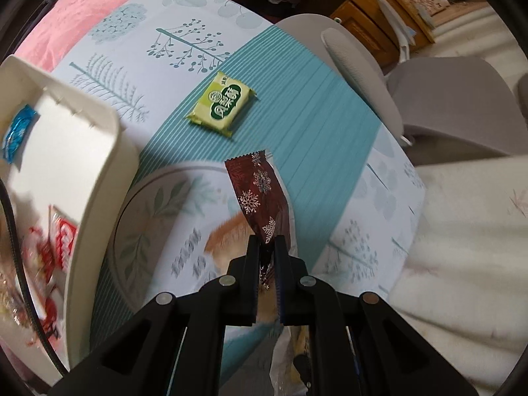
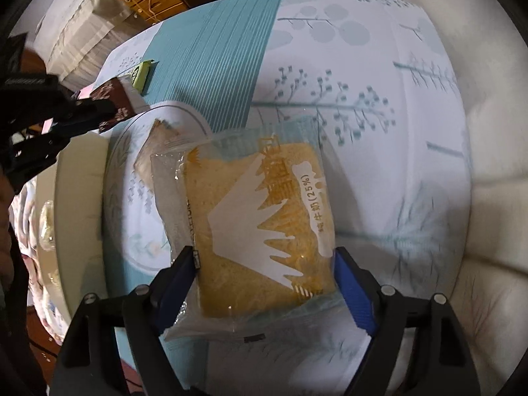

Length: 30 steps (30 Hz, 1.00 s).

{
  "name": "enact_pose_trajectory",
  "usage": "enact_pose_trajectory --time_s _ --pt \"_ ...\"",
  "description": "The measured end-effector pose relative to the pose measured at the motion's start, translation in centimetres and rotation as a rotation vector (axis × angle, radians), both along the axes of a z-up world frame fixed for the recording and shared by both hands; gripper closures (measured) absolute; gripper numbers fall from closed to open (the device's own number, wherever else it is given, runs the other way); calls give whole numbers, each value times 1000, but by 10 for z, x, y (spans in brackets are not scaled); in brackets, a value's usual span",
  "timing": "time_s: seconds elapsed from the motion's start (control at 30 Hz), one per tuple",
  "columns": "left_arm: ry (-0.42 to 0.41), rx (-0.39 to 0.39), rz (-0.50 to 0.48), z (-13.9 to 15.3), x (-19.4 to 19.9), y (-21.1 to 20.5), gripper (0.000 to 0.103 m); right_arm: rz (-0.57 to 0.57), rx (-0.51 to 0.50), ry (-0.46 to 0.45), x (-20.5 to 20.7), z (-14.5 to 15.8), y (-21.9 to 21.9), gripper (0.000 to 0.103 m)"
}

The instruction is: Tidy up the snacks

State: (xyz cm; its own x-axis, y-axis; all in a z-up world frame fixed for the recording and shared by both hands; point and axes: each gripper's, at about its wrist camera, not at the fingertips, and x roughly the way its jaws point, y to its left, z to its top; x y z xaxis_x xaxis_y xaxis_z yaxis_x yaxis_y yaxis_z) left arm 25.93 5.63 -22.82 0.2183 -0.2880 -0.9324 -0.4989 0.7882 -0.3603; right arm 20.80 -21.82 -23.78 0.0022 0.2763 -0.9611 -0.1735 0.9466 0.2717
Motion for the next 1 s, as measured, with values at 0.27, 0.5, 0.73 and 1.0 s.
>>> enact_pose_trajectory --time_s 0.27,0.5,0.73,1.0 --pt "-20 -29 -55 38 -45 2 97 -74 31 29 -32 22 -2 26" --pt "-41 -35 -85 64 -85 15 97 -103 50 13 -45 38 10 29" --pt "-50 -38 -140 79 -120 33 97 -124 61 -38 -57 64 29 30" --pt "-80 -41 -222 94 -149 62 97 -152 75 -89 -74 94 69 30"
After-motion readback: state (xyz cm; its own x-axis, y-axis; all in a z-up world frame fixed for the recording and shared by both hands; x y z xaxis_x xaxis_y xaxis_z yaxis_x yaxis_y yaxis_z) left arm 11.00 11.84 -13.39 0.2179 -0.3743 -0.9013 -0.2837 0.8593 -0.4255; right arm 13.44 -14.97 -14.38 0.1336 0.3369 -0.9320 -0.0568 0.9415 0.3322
